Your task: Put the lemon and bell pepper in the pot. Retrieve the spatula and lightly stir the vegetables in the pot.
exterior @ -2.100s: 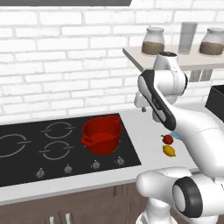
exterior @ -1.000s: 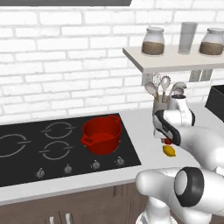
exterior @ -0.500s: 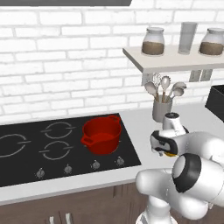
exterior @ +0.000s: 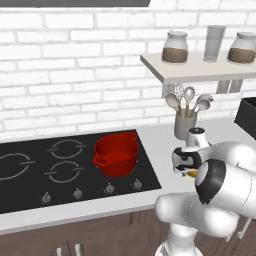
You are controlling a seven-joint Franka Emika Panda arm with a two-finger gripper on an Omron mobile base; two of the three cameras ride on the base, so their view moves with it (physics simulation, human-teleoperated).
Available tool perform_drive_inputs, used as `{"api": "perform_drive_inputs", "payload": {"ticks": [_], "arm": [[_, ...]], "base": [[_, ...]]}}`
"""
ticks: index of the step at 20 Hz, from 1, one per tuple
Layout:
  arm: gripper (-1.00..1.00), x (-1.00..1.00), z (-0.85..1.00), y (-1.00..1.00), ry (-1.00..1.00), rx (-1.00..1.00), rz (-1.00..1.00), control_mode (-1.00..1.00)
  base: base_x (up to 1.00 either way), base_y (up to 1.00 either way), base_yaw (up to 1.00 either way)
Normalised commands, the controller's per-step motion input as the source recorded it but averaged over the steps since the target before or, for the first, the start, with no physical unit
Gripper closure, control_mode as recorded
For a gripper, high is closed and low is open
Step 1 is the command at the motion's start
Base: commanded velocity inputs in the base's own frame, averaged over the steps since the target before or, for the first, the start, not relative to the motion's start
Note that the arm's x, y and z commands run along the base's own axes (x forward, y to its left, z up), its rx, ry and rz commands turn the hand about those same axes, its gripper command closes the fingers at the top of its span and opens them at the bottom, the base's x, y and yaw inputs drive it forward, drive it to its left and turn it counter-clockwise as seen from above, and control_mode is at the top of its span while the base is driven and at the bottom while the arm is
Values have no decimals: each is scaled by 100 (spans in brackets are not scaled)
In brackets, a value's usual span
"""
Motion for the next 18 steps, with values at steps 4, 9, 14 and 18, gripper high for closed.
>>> {"api": "perform_drive_inputs", "payload": {"ticks": [4, 9, 14, 18], "arm": [[100, -1, -2, 0, 0, 0, 4, -100], [100, -35, 49, 7, 0, 0, 10, -100], [100, -45, 100, 84, -7, -1, 20, -100], [100, 0, 99, 100, 0, 0, 23, -100]], "base": [[0, 0, 0], [0, 0, 0], [0, 0, 0], [0, 0, 0]]}}
